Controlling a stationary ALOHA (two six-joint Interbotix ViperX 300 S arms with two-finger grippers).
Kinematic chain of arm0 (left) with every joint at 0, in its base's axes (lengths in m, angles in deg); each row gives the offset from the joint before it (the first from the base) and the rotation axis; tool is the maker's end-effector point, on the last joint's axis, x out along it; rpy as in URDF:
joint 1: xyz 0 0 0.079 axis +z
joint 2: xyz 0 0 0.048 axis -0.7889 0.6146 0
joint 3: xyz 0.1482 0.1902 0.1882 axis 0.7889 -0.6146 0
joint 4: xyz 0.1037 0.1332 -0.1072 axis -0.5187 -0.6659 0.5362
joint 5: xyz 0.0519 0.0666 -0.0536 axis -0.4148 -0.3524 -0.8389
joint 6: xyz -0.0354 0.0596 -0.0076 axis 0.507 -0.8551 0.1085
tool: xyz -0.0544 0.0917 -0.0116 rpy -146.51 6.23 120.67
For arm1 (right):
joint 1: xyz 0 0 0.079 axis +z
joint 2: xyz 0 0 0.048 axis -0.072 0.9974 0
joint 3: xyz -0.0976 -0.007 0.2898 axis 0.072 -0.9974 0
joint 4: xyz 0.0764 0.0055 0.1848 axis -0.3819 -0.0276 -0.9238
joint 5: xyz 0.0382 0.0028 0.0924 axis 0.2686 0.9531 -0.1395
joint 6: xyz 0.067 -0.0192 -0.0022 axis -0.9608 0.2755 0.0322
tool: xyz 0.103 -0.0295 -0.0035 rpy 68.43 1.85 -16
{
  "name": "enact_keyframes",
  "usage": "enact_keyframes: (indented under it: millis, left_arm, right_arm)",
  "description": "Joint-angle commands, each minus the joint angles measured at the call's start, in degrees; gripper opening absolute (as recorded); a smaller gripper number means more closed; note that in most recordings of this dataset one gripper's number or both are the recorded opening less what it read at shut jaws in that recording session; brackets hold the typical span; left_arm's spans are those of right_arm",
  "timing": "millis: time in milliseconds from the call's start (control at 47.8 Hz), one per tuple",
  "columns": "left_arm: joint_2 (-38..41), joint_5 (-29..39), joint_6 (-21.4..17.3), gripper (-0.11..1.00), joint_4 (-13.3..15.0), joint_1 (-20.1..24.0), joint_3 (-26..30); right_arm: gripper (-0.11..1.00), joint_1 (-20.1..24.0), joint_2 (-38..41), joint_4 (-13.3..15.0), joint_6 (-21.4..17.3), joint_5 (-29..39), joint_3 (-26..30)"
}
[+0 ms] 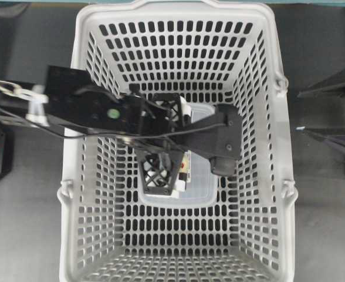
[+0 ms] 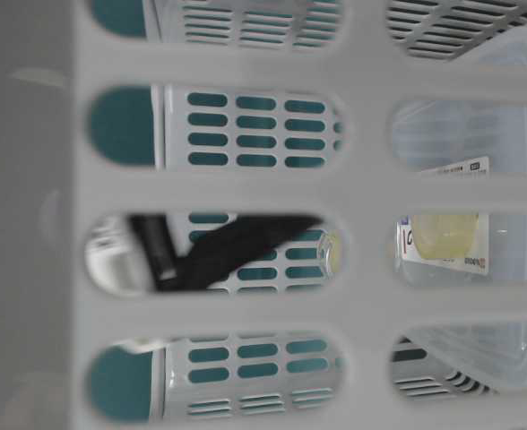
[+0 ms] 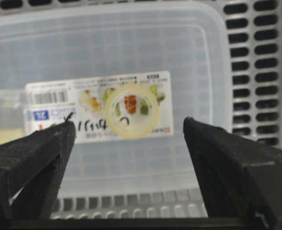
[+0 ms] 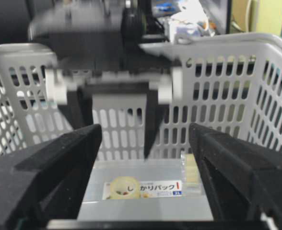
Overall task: Pick up the cellophane tape from the shopping basket with the left arm.
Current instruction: 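Lower the open left gripper around the tape roll on the container, then close the left gripper on the tape roll and lift it up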
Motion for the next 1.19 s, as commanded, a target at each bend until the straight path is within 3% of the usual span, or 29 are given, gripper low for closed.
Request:
enact_keyframes:
  millis: [0, 858, 942, 1067, 1172]
  left_arm:
    - [0.70, -0.09, 0.62, 0.88, -0.18, -0.44, 0.62]
    - [3.52, -7.73, 0.97, 0.85, -0.18, -0.26, -6.59]
    - [3.43, -7.47, 0.35, 0.78, -0.26, -0.35, -6.68]
    - [3.25, -7.29, 0.35, 0.50, -0.26, -0.53, -6.59]
    - [1.49, -6.94, 0.44, 0.50, -0.18, -0.62, -5.71]
  right_arm:
    - [0.71, 0.09, 0.00, 0.09, 0.09, -0.44, 1.58]
    - [0.71, 0.44, -0.18, 0.09, 0.44, 0.18, 1.58]
    - [0.71, 0.44, -0.18, 0.00, 0.44, 0.18, 1.58]
    - [0.71, 0.44, -0.18, 0.09, 0.44, 0.00, 1.49]
    - [0.71, 0.44, -0.18, 0.09, 0.26, 0.00, 1.49]
